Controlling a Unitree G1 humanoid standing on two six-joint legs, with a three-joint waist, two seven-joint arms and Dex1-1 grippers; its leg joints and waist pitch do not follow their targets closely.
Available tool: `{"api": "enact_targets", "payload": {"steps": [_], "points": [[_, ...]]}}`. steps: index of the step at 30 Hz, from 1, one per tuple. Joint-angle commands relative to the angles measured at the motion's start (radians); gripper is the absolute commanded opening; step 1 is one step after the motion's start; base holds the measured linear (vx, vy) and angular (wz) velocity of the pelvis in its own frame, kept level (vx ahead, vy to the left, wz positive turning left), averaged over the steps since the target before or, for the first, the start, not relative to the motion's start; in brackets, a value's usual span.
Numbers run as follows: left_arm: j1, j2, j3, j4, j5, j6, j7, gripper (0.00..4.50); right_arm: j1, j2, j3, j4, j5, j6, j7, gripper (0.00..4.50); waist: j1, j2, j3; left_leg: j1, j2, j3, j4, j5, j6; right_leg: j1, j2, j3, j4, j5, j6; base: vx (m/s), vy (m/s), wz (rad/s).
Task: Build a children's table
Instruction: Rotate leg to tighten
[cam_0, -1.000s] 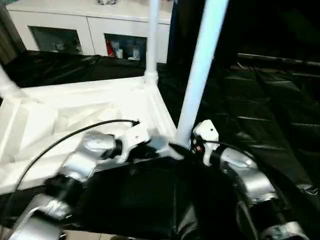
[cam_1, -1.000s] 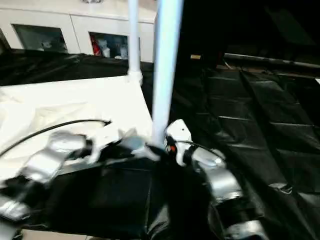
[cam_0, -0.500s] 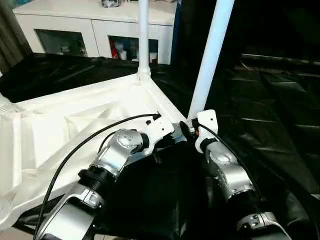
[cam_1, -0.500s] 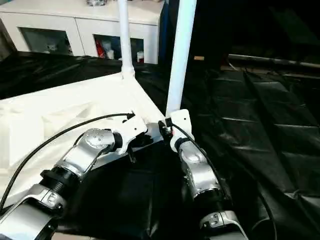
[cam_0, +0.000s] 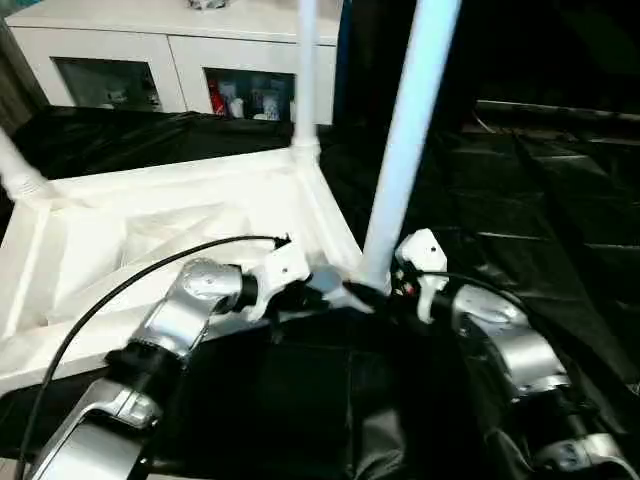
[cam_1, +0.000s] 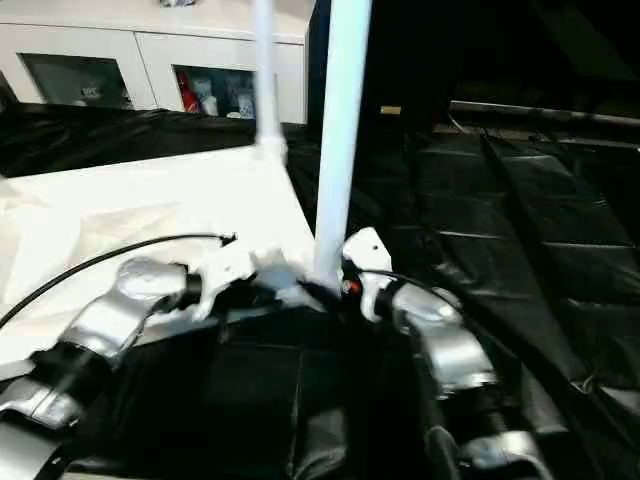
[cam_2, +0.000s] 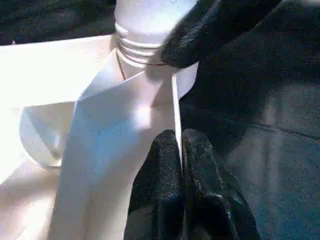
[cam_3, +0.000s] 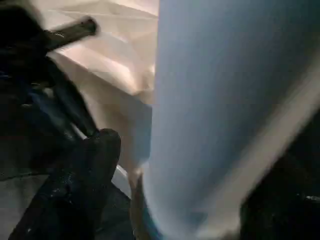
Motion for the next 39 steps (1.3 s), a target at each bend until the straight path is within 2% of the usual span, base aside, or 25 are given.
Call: {"api": "enact_targets", "payload": {"steps": [1,4,6,9,16,23,29,30,31,34,36,37,38,39], "points": [[0.027,-0.022,0.005,-0.008,-0.080,-0.008,-0.047,0.00,0.006,0.000,0.022,-0.020,0.022,0.012,0.057,3.74,-0.001,-0.013,-0.052,0.004,0.081,-0.029,-0.066,-0.072,0.099,0.035,-0.103,0.055,-0.068,0.042,-0.264,0.000,0.000,0.00],[0.029,-0.012,0.016,-0.007,-0.091,-0.008,-0.075,0.00,-0.001,-0.029,0.030,-0.019,0.031,0.025,0.113,3.74,0.002,-0.014,-0.050,0.005,0.082,-0.029,-0.066,-0.077,0.099,0.036,-0.103,0.054,-0.070,0.020,-0.268,0.000,0.000,0.00],[0.028,-0.011,0.019,-0.005,-0.091,-0.009,-0.076,0.00,-0.002,-0.036,0.037,-0.014,0.024,0.023,0.125,3.40,0.004,-0.016,-0.050,0.005,0.082,-0.029,-0.066,-0.079,0.097,0.035,-0.104,0.054,-0.071,0.005,-0.264,0.000,0.000,0.00],[0.030,-0.011,0.031,-0.008,-0.090,-0.002,-0.081,0.00,-0.005,-0.051,0.048,-0.005,0.011,0.020,0.147,3.35,0.008,-0.017,-0.049,0.006,0.081,-0.028,-0.066,-0.082,0.088,0.035,-0.104,0.055,-0.073,-0.021,-0.257,0.000,0.000,0.00],[0.030,-0.010,0.031,-0.006,-0.086,-0.005,-0.084,0.00,-0.015,-0.054,0.053,0.014,-0.006,0.010,0.151,2.65,0.010,-0.018,-0.052,0.005,0.080,-0.027,-0.064,-0.057,0.095,0.035,-0.103,0.054,-0.068,0.015,-0.257,0.000,0.000,0.00],[0.033,-0.006,0.031,-0.010,-0.082,-0.003,-0.088,0.00,-0.008,-0.061,0.069,0.027,-0.023,-0.012,0.159,2.17,0.010,-0.017,-0.051,0.006,0.081,-0.028,-0.064,-0.069,0.092,0.035,-0.103,0.054,-0.070,-0.006,-0.255,0.000,0.000,0.00],[0.035,-0.014,0.032,-0.003,-0.078,-0.003,-0.084,0.00,0.006,-0.042,0.052,0.027,-0.009,-0.001,0.150,2.07,0.011,-0.016,-0.053,0.005,0.080,-0.028,-0.063,-0.060,0.097,0.036,-0.103,0.053,-0.068,0.009,-0.258,0.000,0.000,0.00],[0.030,-0.026,0.034,0.011,-0.062,-0.007,-0.042,0.00,0.020,-0.014,0.031,0.032,0.008,0.012,0.105,2.06,0.010,-0.010,-0.052,0.005,0.080,-0.028,-0.063,-0.063,0.096,0.034,-0.103,0.054,-0.068,0.008,-0.259,0.000,0.000,0.00],[0.028,-0.030,0.035,0.015,-0.056,-0.008,-0.028,0.00,0.024,-0.005,0.024,0.035,0.012,0.015,0.089,2.05,0.009,-0.013,-0.052,0.006,0.081,-0.028,-0.064,-0.069,0.094,0.034,-0.103,0.054,-0.071,-0.001,-0.257,0.000,0.000,0.00],[0.018,-0.051,0.031,0.039,-0.027,-0.006,0.034,0.00,0.035,0.037,0.002,0.062,0.006,0.016,0.000,2.02,0.007,-0.013,-0.047,0.010,0.081,-0.028,-0.070,-0.110,0.071,0.030,-0.104,0.055,-0.079,-0.083,-0.249,0.000,0.000,0.00],[0.000,-0.083,0.027,0.070,0.000,0.004,0.105,0.00,0.039,0.085,-0.020,0.094,-0.006,0.026,-0.102,2.01,0.005,-0.011,-0.042,0.015,0.082,-0.029,-0.075,-0.161,0.043,0.025,-0.105,0.057,-0.091,-0.175,-0.234,0.000,0.000,0.00],[-0.022,-0.127,0.024,0.101,0.025,0.015,0.187,0.00,0.034,0.142,-0.044,0.121,-0.027,0.043,-0.228,2.01,0.003,-0.010,-0.040,0.016,0.082,-0.032,-0.080,-0.188,0.021,0.025,-0.106,0.057,-0.095,-0.238,-0.220,0.000,0.000,0.00],[-0.025,-0.133,0.023,0.105,0.028,0.017,0.196,0.00,0.033,0.149,-0.046,0.124,-0.030,0.045,-0.244,2.01,0.002,-0.008,-0.038,0.016,0.082,-0.032,-0.083,-0.200,0.009,0.023,-0.106,0.058,-0.098,-0.265,-0.212,0.000,0.000,0.00],[-0.040,-0.158,0.018,0.120,0.042,0.029,0.237,0.00,0.025,0.187,-0.067,0.134,-0.034,0.063,-0.325,2.00,0.000,-0.010,-0.038,0.020,0.082,-0.035,-0.085,-0.224,-0.008,0.022,-0.108,0.059,-0.102,-0.313,-0.196,0.000,0.000,0.00]]}}
